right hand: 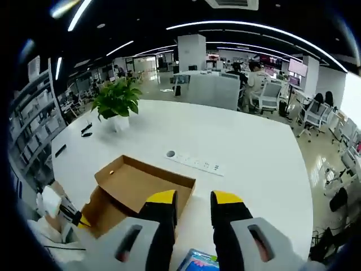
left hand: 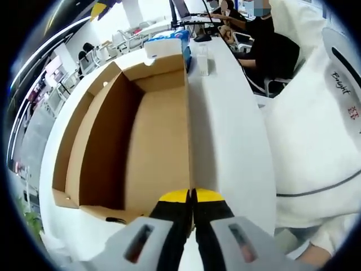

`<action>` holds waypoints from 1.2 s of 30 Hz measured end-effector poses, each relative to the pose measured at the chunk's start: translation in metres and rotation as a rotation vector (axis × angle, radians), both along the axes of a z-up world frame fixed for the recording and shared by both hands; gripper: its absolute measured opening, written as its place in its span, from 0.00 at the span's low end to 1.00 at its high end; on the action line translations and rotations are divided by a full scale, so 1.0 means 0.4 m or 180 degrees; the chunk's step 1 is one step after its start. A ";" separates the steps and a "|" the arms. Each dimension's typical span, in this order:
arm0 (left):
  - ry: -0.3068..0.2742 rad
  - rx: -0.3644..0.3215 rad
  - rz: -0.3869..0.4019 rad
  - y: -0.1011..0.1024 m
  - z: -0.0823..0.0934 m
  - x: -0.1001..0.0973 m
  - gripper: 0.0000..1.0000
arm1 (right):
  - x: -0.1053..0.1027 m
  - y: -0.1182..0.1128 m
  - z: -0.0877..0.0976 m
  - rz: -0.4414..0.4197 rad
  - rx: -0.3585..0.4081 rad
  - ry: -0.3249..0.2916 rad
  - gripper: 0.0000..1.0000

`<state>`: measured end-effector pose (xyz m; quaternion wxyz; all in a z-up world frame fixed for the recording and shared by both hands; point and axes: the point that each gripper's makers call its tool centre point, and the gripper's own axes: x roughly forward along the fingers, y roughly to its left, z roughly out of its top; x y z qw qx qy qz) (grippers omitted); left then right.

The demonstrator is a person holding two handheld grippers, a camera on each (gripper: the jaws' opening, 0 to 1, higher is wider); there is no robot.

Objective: Operate the shoe box by opening the lid, removing the specified soft item, and placing it in the target area until the item is outside and the box remains undamaged.

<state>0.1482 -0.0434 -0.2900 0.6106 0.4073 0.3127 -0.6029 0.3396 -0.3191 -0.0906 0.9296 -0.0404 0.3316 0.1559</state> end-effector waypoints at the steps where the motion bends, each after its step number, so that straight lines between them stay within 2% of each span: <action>1: 0.0000 -0.0003 0.0001 0.000 0.000 0.000 0.01 | 0.006 0.006 -0.004 -0.0001 0.0035 0.0014 0.26; 2: -0.0003 -0.0005 0.0003 0.000 0.000 0.000 0.01 | 0.004 0.005 -0.020 -0.0013 -0.0005 0.0185 0.29; 5: 0.0003 -0.0022 0.0014 0.001 0.000 0.000 0.01 | 0.017 0.020 -0.015 -0.0001 -0.0079 0.0120 0.23; 6: 0.0003 -0.0027 0.0016 0.001 0.000 0.000 0.01 | 0.024 0.028 -0.009 0.0010 -0.0066 0.0098 0.23; 7: -0.0001 -0.0031 0.0010 0.002 0.000 0.000 0.01 | 0.032 0.035 -0.006 0.0007 -0.0025 0.0093 0.26; 9: -0.0007 -0.0029 0.0001 0.002 0.000 0.000 0.01 | 0.049 0.047 -0.011 -0.0041 0.0036 0.0140 0.38; 10: -0.0014 -0.0027 -0.0011 0.002 0.000 0.000 0.01 | 0.054 0.054 -0.014 -0.0033 0.0029 0.0154 0.39; 13: -0.0013 -0.0023 -0.0023 0.003 0.000 0.000 0.01 | 0.060 0.076 -0.037 -0.0011 -0.0073 0.0176 0.29; 17: -0.0029 -0.0054 -0.0029 0.003 0.000 0.001 0.01 | 0.081 0.111 -0.105 0.0054 -0.0186 0.0328 0.33; 21: -0.0027 -0.0099 -0.0031 0.002 0.000 0.001 0.01 | 0.109 0.121 -0.156 0.0115 -0.0317 0.0418 0.25; 23: -0.0019 -0.0129 -0.0037 0.003 0.000 0.002 0.01 | 0.112 0.119 -0.174 0.0186 -0.0407 0.0507 0.26; 26: 0.0008 -0.0159 -0.0030 0.002 0.000 0.002 0.01 | 0.112 0.135 -0.167 0.0080 -0.0098 0.0558 0.25; 27: 0.0001 -0.0150 -0.0040 0.001 0.000 0.002 0.01 | 0.113 0.136 -0.166 0.0076 -0.0090 0.0564 0.23; 29: -0.0007 -0.0122 -0.0051 0.000 0.000 0.001 0.01 | 0.104 0.140 -0.167 0.0192 -0.0234 0.0582 0.22; 30: 0.0007 -0.0102 -0.0053 -0.001 0.000 0.002 0.01 | 0.110 0.151 -0.162 0.0299 -0.0261 0.0500 0.22; 32: 0.0018 -0.0103 -0.0047 0.000 -0.001 0.000 0.01 | 0.107 0.158 -0.176 0.0162 -0.0144 0.0597 0.22; 35: 0.0044 -0.0107 0.0006 -0.001 0.000 0.003 0.01 | 0.097 0.151 -0.214 0.0164 -0.0438 0.0701 0.22; 36: 0.0030 -0.0100 -0.0008 -0.001 -0.001 0.002 0.01 | 0.107 0.145 -0.221 0.0090 -0.0558 0.0622 0.22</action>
